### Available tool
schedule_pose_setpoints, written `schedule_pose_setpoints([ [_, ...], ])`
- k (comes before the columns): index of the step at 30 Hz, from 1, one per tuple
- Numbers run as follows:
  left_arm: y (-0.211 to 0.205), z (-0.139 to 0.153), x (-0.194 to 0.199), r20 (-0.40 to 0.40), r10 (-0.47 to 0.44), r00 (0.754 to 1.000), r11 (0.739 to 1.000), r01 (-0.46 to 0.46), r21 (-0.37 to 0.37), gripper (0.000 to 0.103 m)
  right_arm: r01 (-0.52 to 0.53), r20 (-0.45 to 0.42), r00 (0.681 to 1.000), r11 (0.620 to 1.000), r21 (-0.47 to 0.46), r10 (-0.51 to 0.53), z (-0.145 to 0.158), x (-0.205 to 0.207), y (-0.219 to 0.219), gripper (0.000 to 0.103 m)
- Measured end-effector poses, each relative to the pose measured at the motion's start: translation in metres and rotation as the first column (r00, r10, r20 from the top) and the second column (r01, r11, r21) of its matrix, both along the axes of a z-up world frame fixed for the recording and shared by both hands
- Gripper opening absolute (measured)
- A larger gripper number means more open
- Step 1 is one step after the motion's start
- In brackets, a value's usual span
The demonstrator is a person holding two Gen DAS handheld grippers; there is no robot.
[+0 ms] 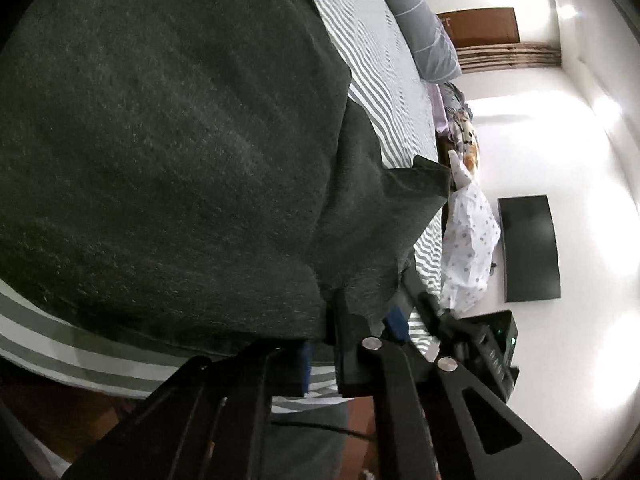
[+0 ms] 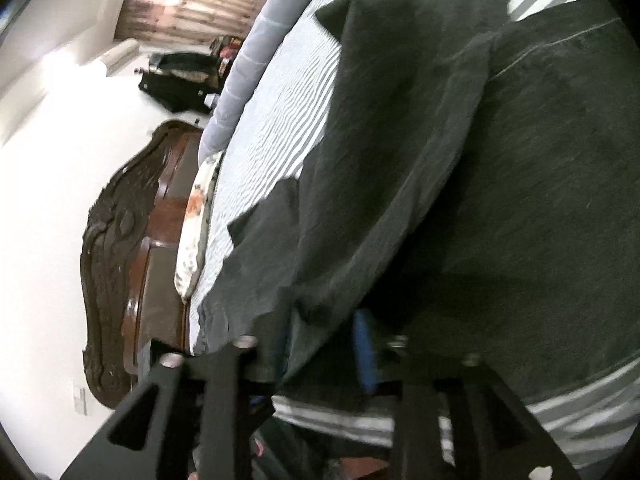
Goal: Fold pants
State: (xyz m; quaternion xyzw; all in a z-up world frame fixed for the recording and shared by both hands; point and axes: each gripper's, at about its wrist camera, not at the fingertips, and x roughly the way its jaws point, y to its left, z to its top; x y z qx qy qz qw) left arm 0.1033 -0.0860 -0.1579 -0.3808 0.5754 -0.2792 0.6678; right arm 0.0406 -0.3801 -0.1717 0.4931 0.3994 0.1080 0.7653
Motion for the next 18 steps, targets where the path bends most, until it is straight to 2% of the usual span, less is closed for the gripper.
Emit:
schedule_pose_setpoints([
  [5, -0.002, 0.011, 0.004, 0.048, -0.021, 0.999, 0.999, 0.02, 0.025, 0.006, 0.104, 0.008, 0.994, 0.993, 0.048, -0.105, -0.008, 0.015, -0.044, 0.036],
  [9, -0.003, 0.007, 0.003, 0.041, -0.025, 0.999, 0.999, 0.024, 0.026, 0.006, 0.207, -0.007, 0.978, 0.975, 0.085, -0.208, -0.017, 0.034, -0.098, 0.036],
  [14, -0.007, 0.005, 0.005, 0.034, -0.03, 0.999, 0.999, 0.029, 0.036, 0.006, 0.28, -0.022, 0.96, 0.955, 0.097, -0.28, -0.021, 0.054, -0.145, 0.03],
  [17, -0.01, 0.003, 0.006, 0.025, -0.031, 0.999, 0.999, 0.03, 0.042, 0.006, 0.297, -0.038, 0.955, 0.952, 0.072, -0.295, -0.021, 0.068, -0.162, 0.023],
  [18, -0.012, 0.003, 0.006, 0.023, -0.032, 0.999, 0.999, 0.031, 0.044, 0.006, 0.299, -0.043, 0.954, 0.952, 0.068, -0.297, -0.022, 0.073, -0.167, 0.017],
])
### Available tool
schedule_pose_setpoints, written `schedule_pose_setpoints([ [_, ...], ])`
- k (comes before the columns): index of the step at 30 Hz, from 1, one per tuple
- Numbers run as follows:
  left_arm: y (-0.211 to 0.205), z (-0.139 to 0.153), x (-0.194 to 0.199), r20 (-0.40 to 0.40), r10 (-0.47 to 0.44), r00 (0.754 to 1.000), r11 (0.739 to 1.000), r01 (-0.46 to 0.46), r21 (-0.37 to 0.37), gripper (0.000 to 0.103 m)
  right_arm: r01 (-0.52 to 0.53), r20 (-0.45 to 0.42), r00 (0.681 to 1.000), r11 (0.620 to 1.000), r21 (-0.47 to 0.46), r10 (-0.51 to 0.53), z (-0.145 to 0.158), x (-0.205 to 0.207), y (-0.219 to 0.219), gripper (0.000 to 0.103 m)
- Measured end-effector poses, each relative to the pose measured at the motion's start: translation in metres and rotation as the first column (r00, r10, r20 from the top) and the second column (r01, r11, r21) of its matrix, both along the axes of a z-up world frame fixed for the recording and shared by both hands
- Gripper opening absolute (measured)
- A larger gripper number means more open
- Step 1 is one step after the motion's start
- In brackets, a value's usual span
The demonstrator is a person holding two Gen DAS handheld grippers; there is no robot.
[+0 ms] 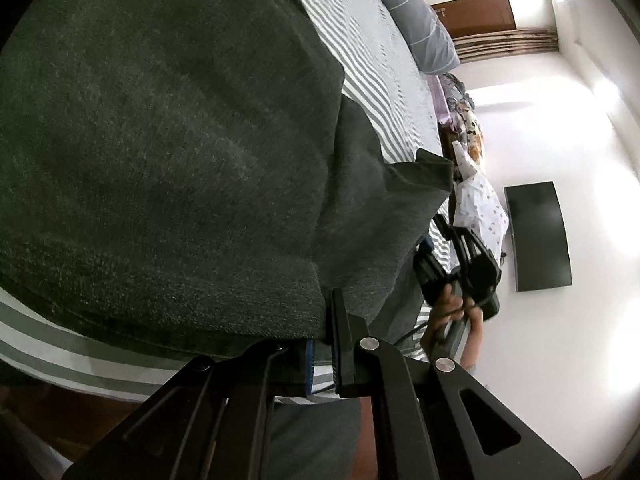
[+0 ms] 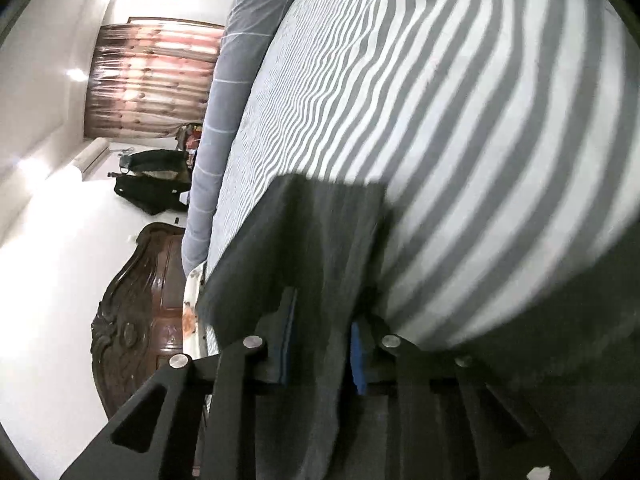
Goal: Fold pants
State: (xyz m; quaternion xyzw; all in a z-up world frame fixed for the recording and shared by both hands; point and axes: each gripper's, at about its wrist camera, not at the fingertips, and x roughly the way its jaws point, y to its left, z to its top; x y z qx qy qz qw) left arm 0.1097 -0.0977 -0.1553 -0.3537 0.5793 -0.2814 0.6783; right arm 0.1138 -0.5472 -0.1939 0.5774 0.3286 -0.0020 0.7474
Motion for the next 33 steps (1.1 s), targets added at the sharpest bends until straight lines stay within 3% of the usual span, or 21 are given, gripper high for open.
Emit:
schedule_pose_setpoints([
  [3, -0.002, -0.001, 0.001, -0.003, -0.001, 1.0, 1.0, 0.001, 0.006, 0.006, -0.001, -0.021, 1.0, 1.0, -0.015, 0.0, 0.002, 0.008, -0.01, 0.006],
  [8, -0.006, 0.0, 0.002, 0.005, -0.004, 1.0, 1.0, 0.004, 0.011, 0.006, 0.006, -0.01, 1.0, 0.997, -0.079, -0.007, 0.029, -0.002, -0.011, 0.004],
  [12, -0.004, 0.003, 0.002, 0.026, -0.018, 1.0, 1.0, 0.018, 0.009, 0.006, 0.036, 0.047, 0.998, 0.987, -0.158, -0.029, 0.072, -0.041, -0.016, 0.004],
  [16, -0.006, 0.004, 0.001, 0.045, -0.052, 0.998, 0.999, 0.051, 0.02, 0.006, 0.074, 0.041, 0.997, 0.973, -0.219, -0.067, 0.09, -0.095, -0.017, 0.004],
  [21, -0.011, -0.002, -0.003, 0.041, -0.098, 0.994, 0.993, 0.095, 0.074, 0.006, 0.122, -0.071, 0.988, 0.972, -0.201, -0.138, 0.056, -0.154, -0.019, 0.004],
  [25, -0.013, -0.01, -0.005, 0.016, -0.118, 0.993, 0.987, 0.115, 0.114, 0.006, 0.149, -0.116, 0.979, 0.975, -0.164, -0.169, 0.029, -0.171, -0.016, 0.004],
  [33, -0.015, -0.008, -0.007, 0.041, -0.146, 0.988, 0.98, 0.139, 0.145, 0.006, 0.15, -0.128, 0.975, 0.963, -0.223, -0.181, 0.024, -0.179, -0.014, 0.003],
])
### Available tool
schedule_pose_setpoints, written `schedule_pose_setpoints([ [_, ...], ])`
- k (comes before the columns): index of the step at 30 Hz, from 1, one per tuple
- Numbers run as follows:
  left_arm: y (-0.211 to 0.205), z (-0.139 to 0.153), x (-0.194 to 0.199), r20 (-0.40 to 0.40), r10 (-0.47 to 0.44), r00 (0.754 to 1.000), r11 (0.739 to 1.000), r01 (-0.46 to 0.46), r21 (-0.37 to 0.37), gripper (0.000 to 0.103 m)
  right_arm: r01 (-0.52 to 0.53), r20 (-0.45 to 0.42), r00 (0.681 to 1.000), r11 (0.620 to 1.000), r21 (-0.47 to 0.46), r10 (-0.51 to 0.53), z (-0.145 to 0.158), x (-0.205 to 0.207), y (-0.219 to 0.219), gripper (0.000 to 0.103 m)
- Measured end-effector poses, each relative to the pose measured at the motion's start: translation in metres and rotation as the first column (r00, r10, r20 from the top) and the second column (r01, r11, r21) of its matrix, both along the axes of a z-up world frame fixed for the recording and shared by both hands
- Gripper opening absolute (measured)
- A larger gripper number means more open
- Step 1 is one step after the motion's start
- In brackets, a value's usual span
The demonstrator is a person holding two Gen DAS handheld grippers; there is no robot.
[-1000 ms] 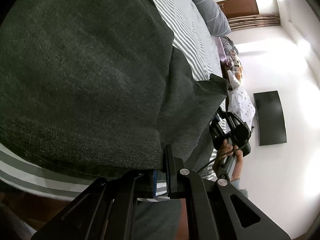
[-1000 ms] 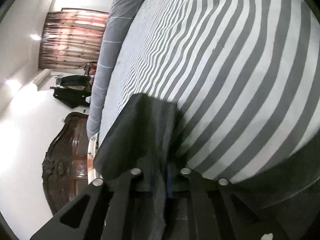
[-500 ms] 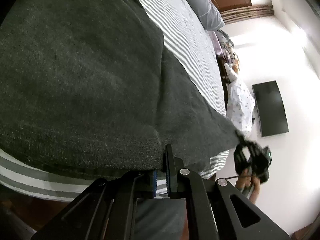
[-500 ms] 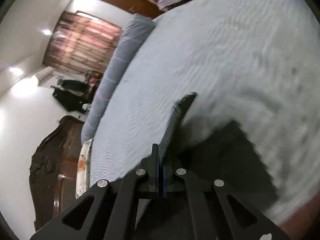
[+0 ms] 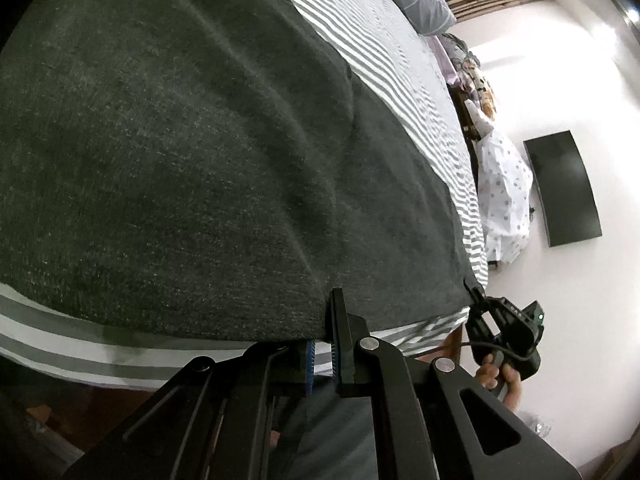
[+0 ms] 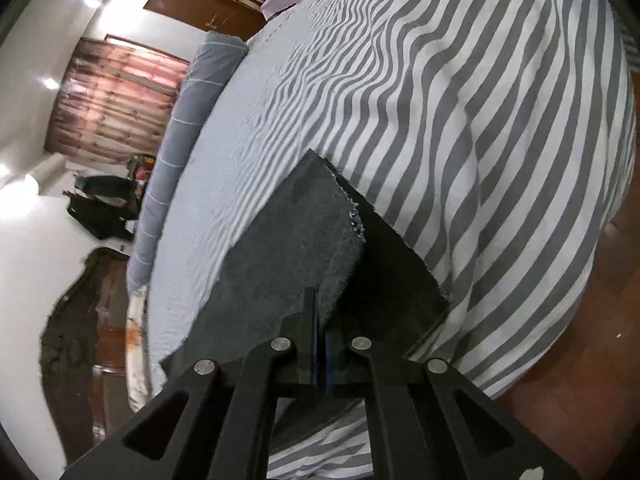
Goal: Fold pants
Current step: 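Release the leg with the right gripper and withdraw both tools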
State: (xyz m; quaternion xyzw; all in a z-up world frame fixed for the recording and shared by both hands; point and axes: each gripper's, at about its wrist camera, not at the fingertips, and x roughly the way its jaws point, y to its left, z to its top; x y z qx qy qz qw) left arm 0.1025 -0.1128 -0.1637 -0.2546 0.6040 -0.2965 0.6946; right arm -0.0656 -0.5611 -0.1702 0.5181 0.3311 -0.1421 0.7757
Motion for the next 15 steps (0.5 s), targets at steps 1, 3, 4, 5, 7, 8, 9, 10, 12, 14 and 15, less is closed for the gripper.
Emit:
schedule_pose_setpoints([
  [1, -0.001, -0.002, 0.0, -0.004, -0.005, 1.0, 1.0, 0.005, 0.011, 0.006, 0.0, -0.012, 1.0, 1.0, 0.001, 0.0, -0.004, 0.001, 0.0, 0.003],
  [3, -0.004, -0.006, -0.001, -0.014, -0.007, 1.0, 1.0, 0.007, 0.02, 0.006, 0.002, -0.034, 0.999, 1.0, 0.007, -0.002, -0.012, 0.003, -0.001, 0.003],
  [4, -0.005, -0.008, 0.0, -0.022, -0.012, 1.0, 0.999, 0.013, 0.029, 0.006, -0.003, -0.042, 0.999, 1.0, 0.0, 0.003, -0.013, 0.004, 0.001, 0.003],
  [5, -0.005, -0.009, 0.0, -0.028, -0.016, 0.999, 0.999, 0.017, 0.035, 0.006, -0.008, -0.057, 0.998, 1.0, -0.015, 0.007, -0.013, 0.007, 0.002, 0.004],
  [7, -0.004, -0.009, -0.001, -0.029, -0.021, 0.999, 0.999, 0.022, 0.036, 0.006, -0.015, -0.101, 0.995, 0.999, -0.04, 0.011, -0.013, 0.008, 0.002, 0.008],
  [8, -0.006, -0.007, -0.001, -0.023, -0.032, 0.999, 0.998, 0.033, 0.051, 0.007, -0.017, -0.109, 0.994, 0.999, -0.039, 0.012, -0.012, 0.006, 0.0, 0.009],
  [9, -0.007, -0.006, -0.003, -0.012, -0.042, 0.999, 0.997, 0.043, 0.065, 0.008, -0.017, -0.124, 0.992, 0.999, -0.041, 0.012, -0.01, 0.004, 0.0, 0.014],
  [10, -0.008, -0.004, -0.004, -0.004, -0.048, 0.999, 0.996, 0.049, 0.076, 0.011, -0.021, -0.136, 0.991, 0.998, -0.055, 0.014, -0.008, 0.002, 0.0, 0.02],
  [12, -0.016, 0.001, -0.005, 0.008, -0.074, 0.997, 0.99, 0.073, 0.118, 0.014, -0.024, -0.152, 0.988, 0.997, -0.077, 0.012, -0.001, -0.004, 0.002, 0.029],
  [14, -0.02, 0.006, -0.009, 0.013, -0.114, 0.993, 0.981, 0.11, 0.158, 0.021, -0.027, -0.156, 0.988, 0.995, -0.094, 0.013, 0.008, -0.007, 0.006, 0.03],
  [15, -0.022, 0.01, -0.012, 0.019, -0.144, 0.989, 0.973, 0.138, 0.188, 0.022, -0.034, -0.164, 0.986, 0.992, -0.123, 0.013, 0.015, -0.011, 0.009, 0.03],
])
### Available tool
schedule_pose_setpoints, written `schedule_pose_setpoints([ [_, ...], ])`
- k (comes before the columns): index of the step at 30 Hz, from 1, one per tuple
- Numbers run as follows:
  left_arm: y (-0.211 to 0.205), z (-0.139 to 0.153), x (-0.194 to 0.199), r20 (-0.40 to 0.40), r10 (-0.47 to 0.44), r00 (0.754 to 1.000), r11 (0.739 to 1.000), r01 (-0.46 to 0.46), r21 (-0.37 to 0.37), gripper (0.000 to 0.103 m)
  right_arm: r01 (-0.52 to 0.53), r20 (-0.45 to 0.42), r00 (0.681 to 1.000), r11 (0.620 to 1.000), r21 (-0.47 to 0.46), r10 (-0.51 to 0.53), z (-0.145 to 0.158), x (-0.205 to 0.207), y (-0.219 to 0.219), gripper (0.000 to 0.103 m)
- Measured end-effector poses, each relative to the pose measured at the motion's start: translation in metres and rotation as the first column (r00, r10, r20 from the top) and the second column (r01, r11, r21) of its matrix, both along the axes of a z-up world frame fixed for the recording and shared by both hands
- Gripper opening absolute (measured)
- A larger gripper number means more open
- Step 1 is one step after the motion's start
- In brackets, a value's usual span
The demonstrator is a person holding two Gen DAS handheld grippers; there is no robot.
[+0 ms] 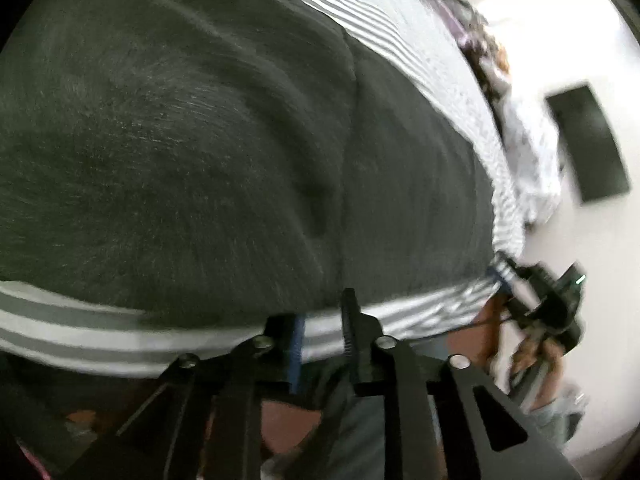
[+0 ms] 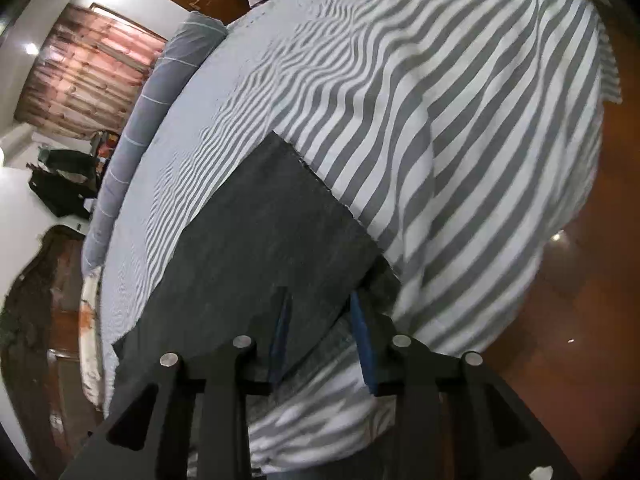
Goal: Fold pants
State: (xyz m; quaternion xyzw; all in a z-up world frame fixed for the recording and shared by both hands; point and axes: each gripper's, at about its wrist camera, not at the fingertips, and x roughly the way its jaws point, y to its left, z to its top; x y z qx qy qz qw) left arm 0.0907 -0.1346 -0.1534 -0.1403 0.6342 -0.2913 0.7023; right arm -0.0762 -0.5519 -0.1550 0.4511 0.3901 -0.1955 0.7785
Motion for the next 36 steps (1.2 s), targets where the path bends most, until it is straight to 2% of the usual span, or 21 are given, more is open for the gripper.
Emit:
schedule_pose_setpoints([
  [4, -0.001, 0.02, -0.016, 0.073, -0.14, 0.987, 0.99, 0.138, 0.035, 0.023, -0.051, 0.023, 0.998, 0.996, -0.069, 0.053, 0.027, 0.002, 0.017, 0.03],
  [6, 0.003, 0.035, -0.023, 0.163, -0.175, 0.971, 0.984, 0.169, 0.051, 0.023, -0.103, 0.037, 0.994, 0.99, -0.091, 0.107, 0.038, 0.015, 0.03, 0.031],
  [7, 0.009, 0.045, -0.023, 0.234, -0.162, 0.959, 0.987, 0.154, 0.054, 0.024, -0.131, 0.046, 0.99, 0.987, -0.092, 0.135, 0.041, 0.021, 0.037, 0.032],
  [8, 0.012, 0.048, -0.021, 0.266, -0.141, 0.954, 0.99, 0.131, 0.054, 0.027, -0.161, 0.052, 0.985, 0.983, -0.089, 0.166, 0.043, 0.03, 0.044, 0.032],
  [10, 0.021, 0.05, -0.009, 0.303, -0.086, 0.949, 0.996, 0.071, 0.059, 0.028, -0.222, 0.055, 0.972, 0.971, -0.085, 0.227, 0.045, 0.051, 0.062, 0.033],
  [14, 0.04, 0.043, 0.025, 0.377, 0.01, 0.926, 0.988, -0.068, 0.14, 0.029, -0.332, 0.057, 0.94, 0.942, -0.059, 0.335, 0.047, 0.093, 0.099, 0.033],
  [17, 0.054, 0.041, 0.05, 0.375, 0.062, 0.925, 0.981, -0.125, 0.146, 0.028, -0.455, 0.062, 0.888, 0.89, -0.027, 0.455, 0.047, 0.128, 0.133, 0.033],
  [21, 0.069, 0.048, 0.076, 0.444, 0.101, 0.891, 0.968, -0.19, 0.161, 0.028, -0.617, 0.075, 0.785, 0.787, -0.003, 0.615, 0.056, 0.184, 0.174, 0.034],
  [23, 0.073, 0.052, 0.091, 0.491, 0.092, 0.866, 0.96, -0.208, 0.186, 0.029, -0.681, 0.091, 0.731, 0.731, 0.043, 0.676, 0.059, 0.216, 0.192, 0.034],
  [25, 0.076, 0.046, 0.1, 0.513, 0.078, 0.855, 0.951, -0.218, 0.219, 0.03, -0.734, 0.098, 0.678, 0.676, 0.06, 0.728, 0.063, 0.25, 0.209, 0.034],
  [26, 0.079, 0.038, 0.105, 0.505, 0.067, 0.861, 0.944, -0.219, 0.247, 0.03, -0.762, 0.098, 0.647, 0.644, 0.067, 0.756, 0.064, 0.27, 0.221, 0.034],
  [27, 0.078, 0.029, 0.106, 0.483, 0.063, 0.873, 0.943, -0.211, 0.257, 0.03, -0.776, 0.095, 0.631, 0.627, 0.07, 0.77, 0.065, 0.282, 0.228, 0.035],
  [29, 0.086, 0.013, 0.104, 0.449, 0.073, 0.891, 0.949, -0.201, 0.244, 0.03, -0.81, 0.109, 0.585, 0.574, 0.116, 0.804, 0.061, 0.314, 0.247, 0.035],
  [31, 0.093, 0.012, 0.092, 0.472, 0.064, 0.879, 0.956, -0.189, 0.223, 0.03, -0.838, 0.113, 0.542, 0.525, 0.148, 0.833, 0.054, 0.343, 0.267, 0.035],
  [36, 0.106, 0.006, 0.081, 0.456, 0.07, 0.887, 0.968, -0.171, 0.183, 0.03, -0.898, 0.062, 0.41, 0.39, 0.205, 0.91, 0.025, 0.405, 0.318, 0.036],
])
